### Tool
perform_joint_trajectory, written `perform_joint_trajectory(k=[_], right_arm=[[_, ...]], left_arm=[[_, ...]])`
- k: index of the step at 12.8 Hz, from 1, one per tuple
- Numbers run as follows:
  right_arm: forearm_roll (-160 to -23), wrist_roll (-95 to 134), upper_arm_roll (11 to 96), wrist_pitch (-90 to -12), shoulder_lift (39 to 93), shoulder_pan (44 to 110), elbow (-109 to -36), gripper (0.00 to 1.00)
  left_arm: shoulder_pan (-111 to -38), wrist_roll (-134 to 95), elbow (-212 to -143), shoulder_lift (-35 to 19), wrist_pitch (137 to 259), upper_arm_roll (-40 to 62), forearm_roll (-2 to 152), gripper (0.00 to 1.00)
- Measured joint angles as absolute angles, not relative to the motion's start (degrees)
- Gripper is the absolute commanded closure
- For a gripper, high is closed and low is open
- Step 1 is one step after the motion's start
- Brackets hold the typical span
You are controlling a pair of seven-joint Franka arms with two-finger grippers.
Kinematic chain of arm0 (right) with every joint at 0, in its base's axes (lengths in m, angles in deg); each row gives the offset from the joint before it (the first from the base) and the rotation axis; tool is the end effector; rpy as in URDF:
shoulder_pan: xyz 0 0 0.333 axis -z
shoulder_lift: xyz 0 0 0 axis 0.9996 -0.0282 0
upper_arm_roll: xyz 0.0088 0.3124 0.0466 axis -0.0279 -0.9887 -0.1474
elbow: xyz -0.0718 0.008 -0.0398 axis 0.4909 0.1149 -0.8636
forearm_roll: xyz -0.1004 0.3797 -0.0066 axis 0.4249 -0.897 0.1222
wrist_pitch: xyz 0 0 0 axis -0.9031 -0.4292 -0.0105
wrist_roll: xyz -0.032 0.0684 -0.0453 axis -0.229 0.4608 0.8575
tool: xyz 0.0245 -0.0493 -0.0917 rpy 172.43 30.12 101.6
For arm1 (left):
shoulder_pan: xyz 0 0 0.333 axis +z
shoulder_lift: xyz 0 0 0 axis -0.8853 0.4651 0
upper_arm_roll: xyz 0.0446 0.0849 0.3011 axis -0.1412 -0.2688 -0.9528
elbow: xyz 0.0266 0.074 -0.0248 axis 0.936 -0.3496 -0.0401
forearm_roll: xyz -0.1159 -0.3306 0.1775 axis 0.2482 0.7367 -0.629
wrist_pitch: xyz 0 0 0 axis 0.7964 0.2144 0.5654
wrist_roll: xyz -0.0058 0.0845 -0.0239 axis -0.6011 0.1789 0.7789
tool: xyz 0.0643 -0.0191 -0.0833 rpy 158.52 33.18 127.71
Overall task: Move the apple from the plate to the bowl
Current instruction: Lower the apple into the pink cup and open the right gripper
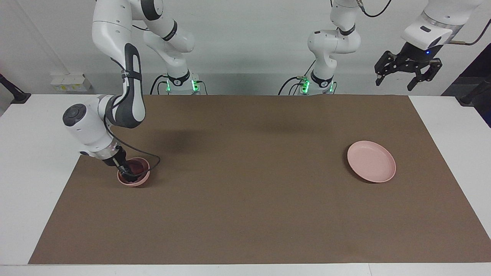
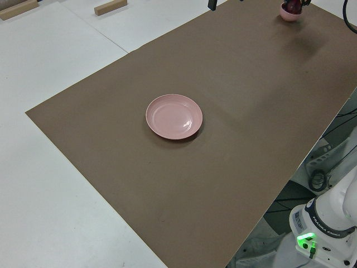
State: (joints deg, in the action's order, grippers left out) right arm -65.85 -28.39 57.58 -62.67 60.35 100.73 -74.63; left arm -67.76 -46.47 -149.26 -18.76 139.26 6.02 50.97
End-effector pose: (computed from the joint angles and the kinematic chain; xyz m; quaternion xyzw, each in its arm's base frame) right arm 0.6314 -0.1012 0.3302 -0.8968 0.4400 -0.0045 0.0459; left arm 0.5261 -0.0386 0.6938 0.9908 -0.1349 0.0015 0.0118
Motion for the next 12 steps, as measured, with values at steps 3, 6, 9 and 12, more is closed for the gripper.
perform_joint_trajectory(k=[3,6,9,12], right_arm=[[-63.29,-24.29,57.51,-57.68,61.23,100.72,-70.12,0.0],[-62.98,-11.54,57.54,-53.21,63.1,100.81,-67.53,0.0],[-61.55,1.91,57.58,-46.02,65.07,100.83,-64.59,0.0],[-61.45,5.7,57.27,-37.8,66.83,100.35,-60.13,0.0]], left_arm=[[-67.76,-46.47,-149.31,-18.76,139.19,6.02,50.97,0.0],[-67.76,-46.46,-149.35,-18.76,139.19,6.02,50.97,0.0],[-67.76,-46.46,-149.37,-18.76,139.19,6.02,50.97,0.0],[-67.76,-46.46,-149.37,-18.76,139.19,6.02,50.97,0.0]])
